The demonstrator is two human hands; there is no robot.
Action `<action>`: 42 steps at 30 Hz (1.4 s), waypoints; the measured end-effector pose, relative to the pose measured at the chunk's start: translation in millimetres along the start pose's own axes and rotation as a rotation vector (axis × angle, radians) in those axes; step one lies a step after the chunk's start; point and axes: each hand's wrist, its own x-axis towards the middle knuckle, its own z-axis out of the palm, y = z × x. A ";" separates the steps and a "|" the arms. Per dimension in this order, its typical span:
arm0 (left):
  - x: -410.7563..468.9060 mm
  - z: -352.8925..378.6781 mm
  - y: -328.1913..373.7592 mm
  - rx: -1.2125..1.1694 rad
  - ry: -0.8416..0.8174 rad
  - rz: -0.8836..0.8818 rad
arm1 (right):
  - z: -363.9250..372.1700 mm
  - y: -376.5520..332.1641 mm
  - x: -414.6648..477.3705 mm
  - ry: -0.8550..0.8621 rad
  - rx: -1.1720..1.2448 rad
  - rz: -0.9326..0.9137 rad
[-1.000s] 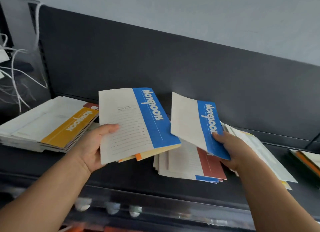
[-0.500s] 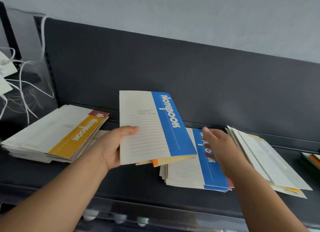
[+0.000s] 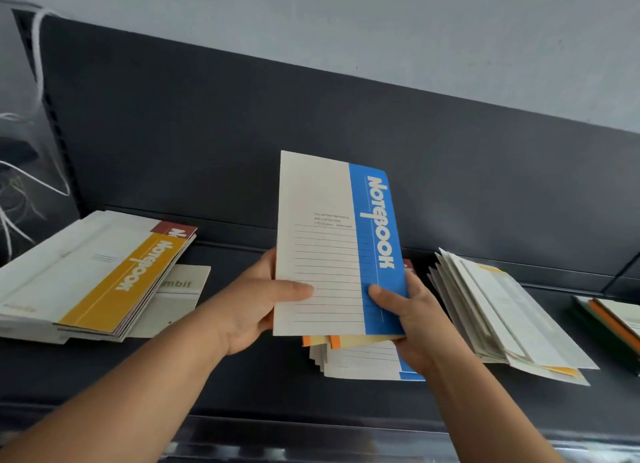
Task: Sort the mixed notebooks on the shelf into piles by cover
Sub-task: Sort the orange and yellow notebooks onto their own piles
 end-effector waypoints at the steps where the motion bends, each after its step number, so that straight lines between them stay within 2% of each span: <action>1: -0.6 0.7 -2.0 0.028 -0.005 0.012 | -0.6 1.3 0.2 0.008 0.008 -0.011; 6: -1.7 4.5 -12.9 0.139 0.053 0.099 | 2.3 10.8 2.7 0.076 -0.026 -0.049; 14: 1.5 6.0 -21.0 0.081 0.055 0.161 | 2.8 19.3 8.7 0.247 -0.056 -0.060; 23: 3.6 -0.3 -25.6 0.025 0.034 0.080 | -4.7 12.9 7.1 0.254 -0.016 -0.021; 29: 6.9 -1.2 -29.2 0.039 0.122 0.087 | -9.7 4.7 6.1 0.192 -0.012 0.048; 33: 8.4 -6.2 -26.8 0.005 0.172 0.078 | -20.4 0.2 6.2 0.208 -0.024 0.081; 37: 7.8 -12.6 -25.1 -0.071 0.182 0.052 | -26.2 5.0 6.3 0.222 0.013 0.125; 42: 6.4 -8.1 -27.1 -0.092 0.155 0.058 | -9.2 10.7 7.9 0.224 -0.029 0.095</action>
